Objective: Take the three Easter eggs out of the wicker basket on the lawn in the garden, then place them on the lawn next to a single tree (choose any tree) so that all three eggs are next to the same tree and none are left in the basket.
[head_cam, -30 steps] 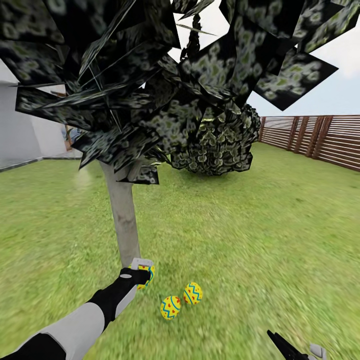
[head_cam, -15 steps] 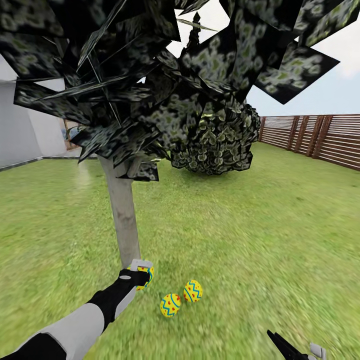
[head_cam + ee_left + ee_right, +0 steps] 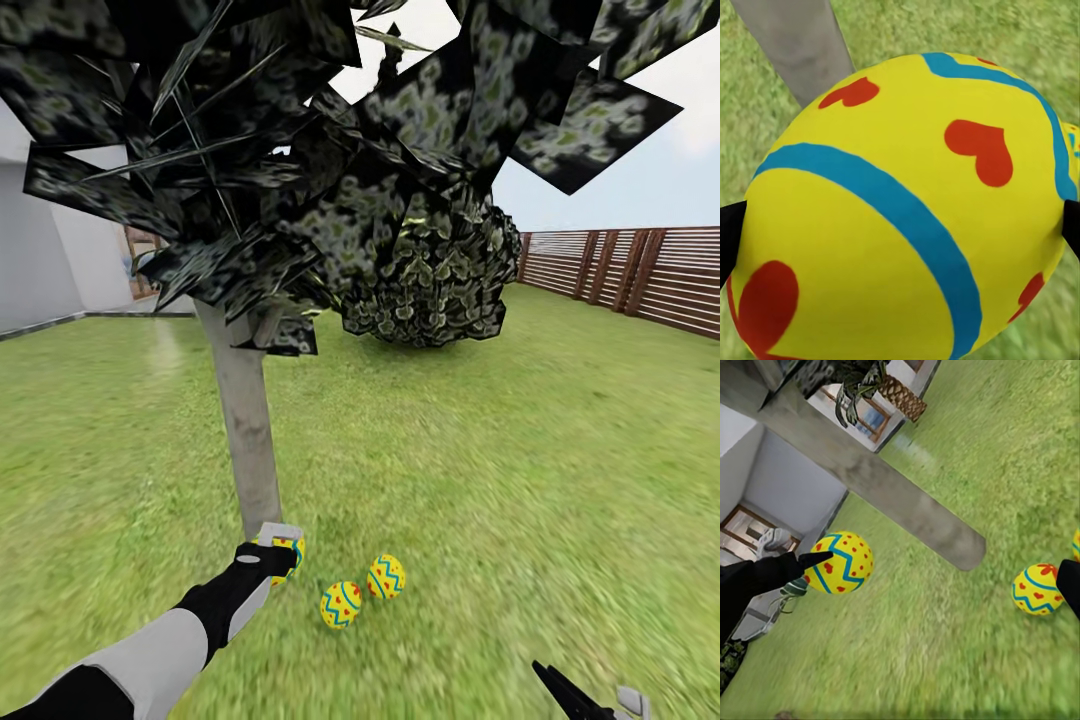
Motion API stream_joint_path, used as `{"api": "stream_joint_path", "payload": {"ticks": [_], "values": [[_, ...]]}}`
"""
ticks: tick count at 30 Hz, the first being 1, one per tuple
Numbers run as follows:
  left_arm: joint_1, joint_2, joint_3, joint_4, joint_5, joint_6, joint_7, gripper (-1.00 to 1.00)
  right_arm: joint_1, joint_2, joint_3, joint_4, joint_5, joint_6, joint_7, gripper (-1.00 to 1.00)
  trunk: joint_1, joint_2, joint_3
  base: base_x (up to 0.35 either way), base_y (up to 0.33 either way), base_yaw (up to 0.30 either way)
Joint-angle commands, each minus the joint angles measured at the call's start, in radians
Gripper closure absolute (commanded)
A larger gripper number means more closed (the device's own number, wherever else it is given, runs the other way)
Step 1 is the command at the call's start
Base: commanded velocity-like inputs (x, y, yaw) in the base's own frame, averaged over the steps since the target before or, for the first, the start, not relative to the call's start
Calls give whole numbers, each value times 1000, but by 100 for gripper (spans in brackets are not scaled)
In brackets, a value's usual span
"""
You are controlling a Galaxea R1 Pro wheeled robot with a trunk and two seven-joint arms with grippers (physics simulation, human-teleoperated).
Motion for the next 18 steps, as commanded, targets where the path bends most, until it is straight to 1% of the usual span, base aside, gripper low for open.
{"api": "stream_joint_path", "payload": {"ticks": [1, 11, 15, 17, 18], "values": [[-1, 0, -9, -2, 7, 4, 7, 100, 1, 0, 1, -1, -7, 10, 1, -100, 4, -8, -4, 0, 0, 0], [-1, 0, -9, 1, 7, -1, 7, 100, 0, 0, 2, -1, -7, 10, 1, -100, 42, -78, -35, 0, 0, 0], [-1, 0, -9, 1, 6, -9, 7, 100, 0, 3, -4, -5, -10, 10, 7, -100, 58, -106, -48, 0, 0, 0], [-1, 0, -9, 1, 6, -10, 7, 100, 0, 2, -5, -21, -16, 13, 11, -100, 65, -120, -54, 0, 0, 0], [-1, 0, -9, 1, 6, -11, 7, 100, 0, 3, -4, -45, -19, 20, 10, -100, 69, -127, -57, 0, 0, 0]]}}
